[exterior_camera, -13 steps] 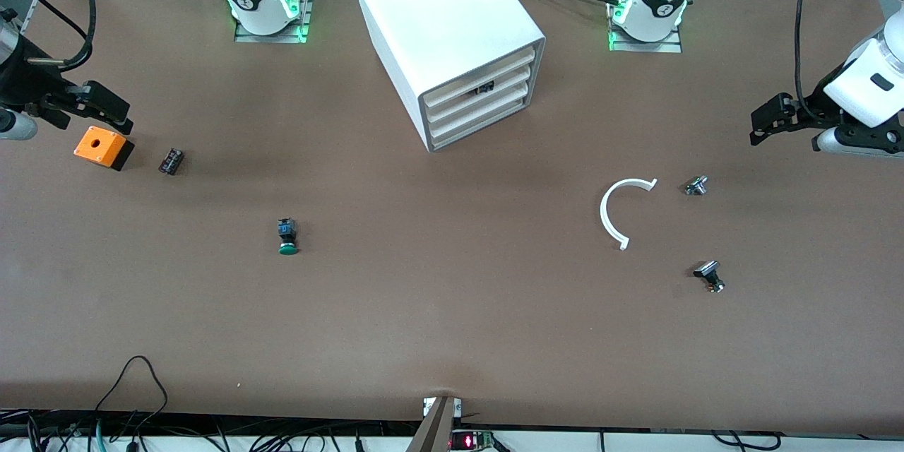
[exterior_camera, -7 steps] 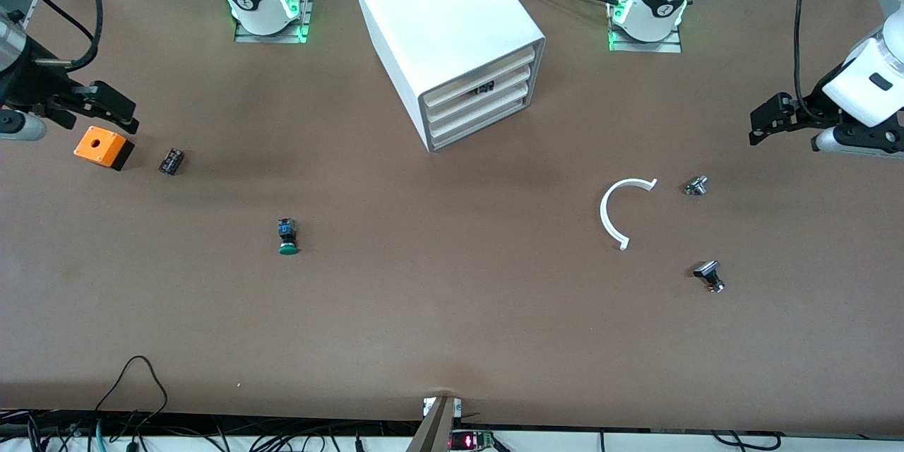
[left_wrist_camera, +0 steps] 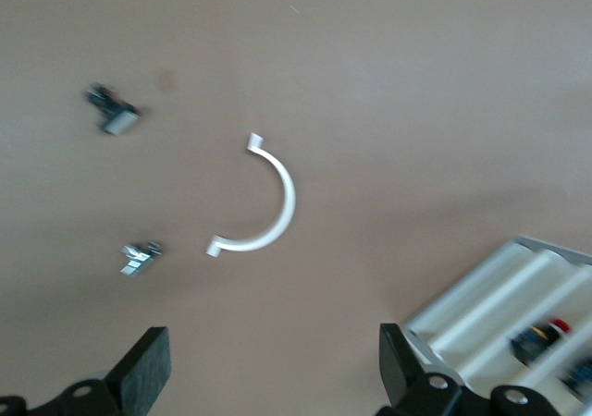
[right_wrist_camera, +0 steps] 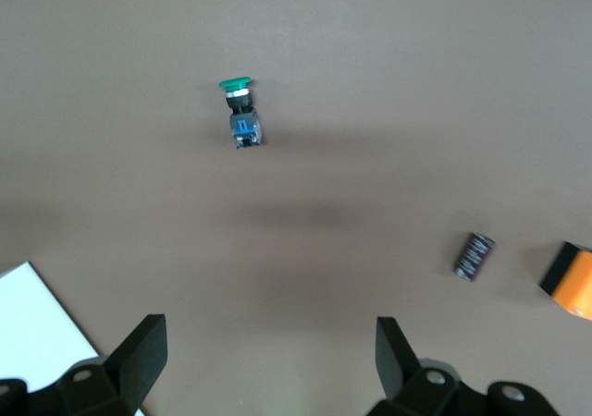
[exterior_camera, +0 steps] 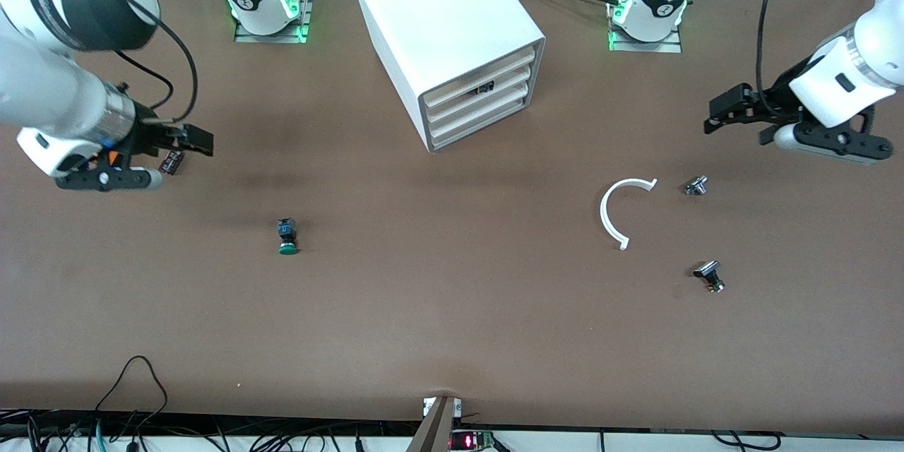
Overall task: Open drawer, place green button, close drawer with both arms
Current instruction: 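Reach the right gripper to the green button while the left gripper reaches the drawer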
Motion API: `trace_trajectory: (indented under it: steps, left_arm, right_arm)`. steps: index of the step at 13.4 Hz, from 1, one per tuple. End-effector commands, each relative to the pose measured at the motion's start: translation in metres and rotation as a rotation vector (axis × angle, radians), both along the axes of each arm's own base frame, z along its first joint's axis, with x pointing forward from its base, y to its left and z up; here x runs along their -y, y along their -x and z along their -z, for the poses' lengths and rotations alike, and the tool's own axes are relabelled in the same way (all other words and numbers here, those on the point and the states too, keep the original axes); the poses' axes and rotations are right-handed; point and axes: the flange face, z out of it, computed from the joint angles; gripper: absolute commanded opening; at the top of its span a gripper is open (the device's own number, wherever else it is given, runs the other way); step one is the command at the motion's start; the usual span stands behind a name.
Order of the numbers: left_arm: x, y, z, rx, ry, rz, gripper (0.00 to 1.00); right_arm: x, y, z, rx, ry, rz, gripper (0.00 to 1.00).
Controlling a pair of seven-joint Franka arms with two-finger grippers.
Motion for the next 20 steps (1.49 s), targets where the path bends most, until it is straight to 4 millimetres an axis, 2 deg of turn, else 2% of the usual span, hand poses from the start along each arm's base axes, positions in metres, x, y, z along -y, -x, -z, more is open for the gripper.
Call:
trace_trajectory:
  steps: [1,3,5,7,8,10,14,16,17,19,20]
  left_arm:
    - [0.044,0.001,0.020,-0.134,0.091,0.064,0.99]
    - [0.077,0.003,0.038,-0.186,0.141,0.106,0.99]
    - [0.102,-0.003,0.062,-0.271,0.322,0.091,0.99]
    - [0.124,-0.007,0.098,-0.328,0.406,0.164,0.99]
    - [0.135,-0.009,0.124,-0.340,0.439,0.237,0.99]
    - [0.139,-0.017,0.173,-0.363,0.529,0.328,0.99]
    - [0.132,-0.007,0.241,-0.372,0.633,0.420,0.99]
    - [0.136,0.021,0.296,-0.465,0.699,0.373,0.99]
    - [0.136,0.033,0.315,-0.476,0.717,0.316,0.99]
    - [0.145,0.039,0.326,-0.444,0.751,0.299,0.99]
    - [0.143,0.041,0.336,-0.417,0.743,0.299,0.99]
  right_arm:
    - [-0.005,-0.006,0.033,0.016,-0.027,-0.004,1.00]
    - [-0.010,-0.012,0.072,0.025,-0.027,-0.007,1.00]
    - [-0.012,-0.024,0.109,0.031,-0.029,-0.005,1.00]
    - [-0.025,-0.025,0.142,0.047,-0.033,-0.022,1.00]
    - [-0.025,-0.025,0.160,0.068,-0.036,-0.020,1.00]
    - [-0.036,-0.023,0.196,0.114,-0.042,-0.032,1.00]
    - [-0.044,-0.015,0.262,0.160,-0.049,-0.039,1.00]
    - [-0.044,-0.015,0.280,0.162,-0.050,-0.038,1.00]
    - [-0.043,-0.014,0.285,0.164,-0.050,-0.037,1.00]
    - [-0.043,-0.014,0.294,0.165,-0.050,-0.036,1.00]
    - [-0.043,-0.014,0.296,0.167,-0.051,-0.036,1.00]
